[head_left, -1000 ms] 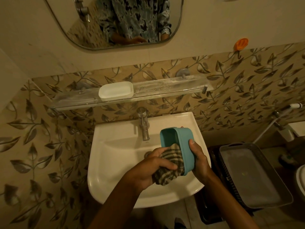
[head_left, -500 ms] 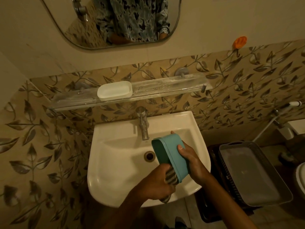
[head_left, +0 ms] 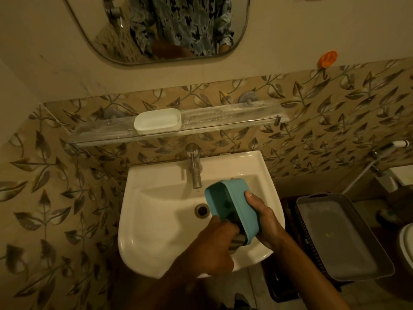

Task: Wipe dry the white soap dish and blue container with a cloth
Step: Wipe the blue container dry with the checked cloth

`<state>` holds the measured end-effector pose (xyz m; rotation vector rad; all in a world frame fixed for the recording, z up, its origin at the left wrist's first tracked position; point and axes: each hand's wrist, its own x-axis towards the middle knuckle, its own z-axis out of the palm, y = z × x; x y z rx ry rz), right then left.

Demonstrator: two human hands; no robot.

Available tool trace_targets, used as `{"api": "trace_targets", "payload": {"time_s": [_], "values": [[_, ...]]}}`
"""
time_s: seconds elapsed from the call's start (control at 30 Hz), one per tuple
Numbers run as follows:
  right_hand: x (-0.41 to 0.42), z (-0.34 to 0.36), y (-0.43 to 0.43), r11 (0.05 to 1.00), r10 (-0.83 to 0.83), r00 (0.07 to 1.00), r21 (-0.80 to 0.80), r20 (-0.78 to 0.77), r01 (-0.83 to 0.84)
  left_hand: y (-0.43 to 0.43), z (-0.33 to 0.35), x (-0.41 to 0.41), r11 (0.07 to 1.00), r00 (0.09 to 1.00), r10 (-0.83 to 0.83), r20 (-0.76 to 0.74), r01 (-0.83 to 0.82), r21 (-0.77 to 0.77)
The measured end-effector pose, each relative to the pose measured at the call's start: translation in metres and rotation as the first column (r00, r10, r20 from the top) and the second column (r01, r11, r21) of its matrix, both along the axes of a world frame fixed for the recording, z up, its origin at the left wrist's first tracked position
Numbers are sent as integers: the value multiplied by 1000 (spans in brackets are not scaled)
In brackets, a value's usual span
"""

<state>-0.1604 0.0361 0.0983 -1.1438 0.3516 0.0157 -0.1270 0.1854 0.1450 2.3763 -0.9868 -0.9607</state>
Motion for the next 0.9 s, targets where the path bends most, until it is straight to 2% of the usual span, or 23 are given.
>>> {"api": "trace_targets", "payload": {"time_s": [0.03, 0.1, 0.17, 0.23, 0.3, 0.33, 0.37, 0.4, 0.43, 0.5, 0.57, 0.6, 0.67, 0.73, 0.77, 0.83, 0.9], "values": [[-1, -2, 2, 1000, -11, 1000, 15, 23, 10, 0, 7, 4, 998, 987, 26, -160, -35, -55], [0, -1, 4, 997, -58, 997, 60, 60, 54, 4, 20, 14, 976, 895, 119, -430, -184, -113], [1, 1, 5, 994, -98, 989, 67, 109, 91, 9, 26, 21, 931, 745, 217, -630, -353, -98], [1, 4, 5, 992, -126, 979, 31, 160, 122, 15, 29, 25, 844, 545, 240, -803, -526, -105], [-1, 3, 4, 988, -131, 970, -50, 202, 144, 19, 31, 28, 730, 358, 170, -918, -672, -127], [-3, 1, 5, 984, -118, 970, -106, 213, 144, 19, 35, 27, 669, 306, 131, -943, -729, -143], [-6, -1, 7, 976, -105, 970, -164, 217, 142, 18, 36, 26, 622, 301, 118, -946, -765, -166], [-8, -3, 9, 967, -88, 971, -214, 221, 136, 17, 36, 25, 606, 350, 151, -924, -772, -193], [-10, -5, 10, 961, -50, 972, -254, 231, 110, 16, 34, 25, 625, 462, 223, -858, -744, -238], [-14, -10, 11, 951, 74, 967, -308, 242, 4, 14, 30, 23, 691, 719, 334, -609, -627, -361], [-15, -14, 12, 959, 140, 963, -274, 231, -74, 13, 25, 20, 731, 873, 324, -366, -476, -489], [-16, -15, 13, 980, 136, 967, -174, 214, -100, 12, 23, 18, 761, 916, 330, -228, -401, -510], [-19, -16, 14, 964, 114, 968, 211, 224, -162, 14, 18, 13, 851, 937, 325, 125, -232, -472], [-19, -15, 10, 823, 26, 982, 554, 185, -126, 16, 14, 8, 926, 881, 153, 448, 30, -375], [-18, -13, 8, 744, 2, 991, 662, 137, -93, 16, 12, 6, 941, 840, 33, 541, 156, -300], [-15, -10, 3, 677, -10, 997, 734, 82, -54, 18, 8, 4, 932, 778, -131, 615, 308, -192], [-14, -7, 1, 665, 11, 998, 745, 58, -50, 20, 5, 6, 913, 746, -194, 637, 376, -161]]}}
